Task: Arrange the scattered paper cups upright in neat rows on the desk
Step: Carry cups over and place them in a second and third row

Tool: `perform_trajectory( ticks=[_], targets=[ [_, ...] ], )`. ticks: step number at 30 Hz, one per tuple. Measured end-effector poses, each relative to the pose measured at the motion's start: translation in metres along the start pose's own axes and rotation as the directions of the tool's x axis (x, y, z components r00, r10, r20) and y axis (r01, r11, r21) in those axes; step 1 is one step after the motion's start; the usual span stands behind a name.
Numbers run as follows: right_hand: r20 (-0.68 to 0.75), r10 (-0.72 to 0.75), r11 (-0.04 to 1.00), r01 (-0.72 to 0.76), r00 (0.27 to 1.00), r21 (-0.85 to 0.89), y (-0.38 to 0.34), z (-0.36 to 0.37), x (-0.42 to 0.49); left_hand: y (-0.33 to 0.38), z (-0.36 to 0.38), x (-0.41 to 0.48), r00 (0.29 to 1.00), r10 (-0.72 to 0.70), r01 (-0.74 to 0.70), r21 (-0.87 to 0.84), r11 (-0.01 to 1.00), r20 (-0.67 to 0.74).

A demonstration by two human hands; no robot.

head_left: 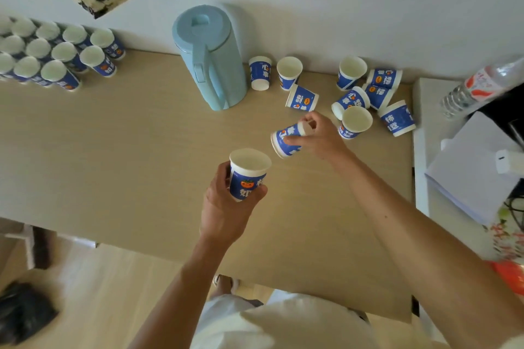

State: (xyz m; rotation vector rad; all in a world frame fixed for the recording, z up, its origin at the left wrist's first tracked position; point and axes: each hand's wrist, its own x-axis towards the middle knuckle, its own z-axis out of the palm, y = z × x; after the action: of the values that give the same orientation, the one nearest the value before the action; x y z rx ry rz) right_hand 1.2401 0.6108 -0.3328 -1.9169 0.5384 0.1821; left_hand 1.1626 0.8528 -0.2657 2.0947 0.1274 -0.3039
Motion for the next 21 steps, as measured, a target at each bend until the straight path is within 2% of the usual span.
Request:
perform_trajectory(
  ticks=[3,5,7,9,12,18,21],
  targets=[
    [0.086,0.160,0.902,-0.181,0.983,0.392,-0.003,0.006,-0.019,-0.005,-0.012,-0.001,1.000,-0.009,0.008,-0.031,1.000,-0.021],
    [0.173,0.174,0.819,-0.240,0.969,0.522,-0.003,0.011,-0.032,-0.007,-0.023,-0.001,0.999,-0.006,0.003,-0.054,0.999,-0.051],
    [0.240,0.128,0.765,-0.250,0.962,0.594,-0.006,0.021,-0.047,-0.010,-0.037,-0.003,0.996,-0.006,-0.002,-0.086,0.996,-0.086],
    [0.259,0.110,0.742,-0.252,0.960,0.621,-0.010,0.031,-0.063,-0.012,-0.051,-0.006,0.993,-0.004,-0.010,-0.113,0.994,-0.117],
    [0.267,0.084,0.777,-0.230,0.960,0.585,-0.023,0.049,-0.085,-0.017,-0.076,-0.014,0.987,0.006,-0.029,-0.141,0.990,-0.160],
    [0.304,-0.112,0.756,-0.117,0.946,0.644,-0.074,0.109,-0.131,-0.036,-0.144,-0.033,0.970,0.040,-0.089,-0.193,0.977,-0.242],
    [0.306,-0.180,0.778,-0.055,0.935,0.626,-0.101,0.148,-0.152,-0.050,-0.182,-0.043,0.959,0.042,-0.110,-0.232,0.966,-0.280]
  ],
)
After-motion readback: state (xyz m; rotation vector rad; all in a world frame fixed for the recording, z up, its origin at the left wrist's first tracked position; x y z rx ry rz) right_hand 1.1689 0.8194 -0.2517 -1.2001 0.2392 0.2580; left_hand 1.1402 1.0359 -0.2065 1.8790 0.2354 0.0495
